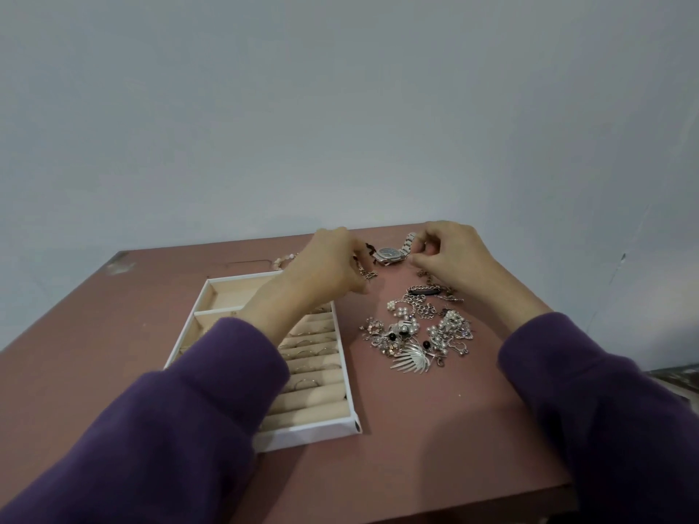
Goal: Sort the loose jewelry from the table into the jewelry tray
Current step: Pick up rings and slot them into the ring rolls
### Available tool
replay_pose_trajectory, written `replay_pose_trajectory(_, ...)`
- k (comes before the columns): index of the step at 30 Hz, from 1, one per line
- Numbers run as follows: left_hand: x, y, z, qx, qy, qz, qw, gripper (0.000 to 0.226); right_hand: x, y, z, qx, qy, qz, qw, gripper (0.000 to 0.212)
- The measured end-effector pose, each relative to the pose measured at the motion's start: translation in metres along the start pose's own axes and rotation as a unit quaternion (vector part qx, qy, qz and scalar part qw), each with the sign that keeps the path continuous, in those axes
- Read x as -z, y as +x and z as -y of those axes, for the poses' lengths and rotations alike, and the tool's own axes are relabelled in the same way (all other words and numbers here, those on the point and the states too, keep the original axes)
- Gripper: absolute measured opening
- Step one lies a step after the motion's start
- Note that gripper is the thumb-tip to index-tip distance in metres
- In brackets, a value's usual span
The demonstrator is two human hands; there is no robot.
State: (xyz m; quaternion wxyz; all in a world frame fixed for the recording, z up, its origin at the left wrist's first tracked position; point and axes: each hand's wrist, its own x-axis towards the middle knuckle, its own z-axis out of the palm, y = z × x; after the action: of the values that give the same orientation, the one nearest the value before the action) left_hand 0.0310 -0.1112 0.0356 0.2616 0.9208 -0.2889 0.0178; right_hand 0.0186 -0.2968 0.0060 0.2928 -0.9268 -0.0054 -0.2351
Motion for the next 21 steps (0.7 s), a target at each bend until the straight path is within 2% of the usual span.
replay_pose_trajectory(3, 0.011, -0.015, 0.006, 0.003, -0.009, -0.035, 0.999, 0.016, -0.001, -0.005, 0.009, 0.004, 0.022, -0.001, 1.000, 0.009)
replay_pose_trajectory(6, 0.022, -0.039, 0.018, 0.008, -0.030, -0.073, 0.997, 0.010, -0.003, -0.018, 0.031, 0.008, 0.101, 0.011, 0.995, 0.010)
replay_pose_trajectory(12, 0.025, -0.102, 0.043, 0.039, -0.089, -0.134, 0.986, 0.005, -0.005, -0.056, 0.080, 0.036, 0.235, 0.118, 0.964, 0.023)
replay_pose_trajectory(17, 0.015, -0.132, 0.041, 0.029, -0.160, -0.178, 0.970, 0.006, -0.009, -0.080, 0.093, 0.088, 0.224, 0.225, 0.944, 0.020)
replay_pose_trajectory(21, 0.016, -0.136, 0.040, -0.001, -0.181, -0.221, 0.958, 0.007, -0.012, -0.084, 0.095, 0.118, 0.186, 0.255, 0.941, 0.021)
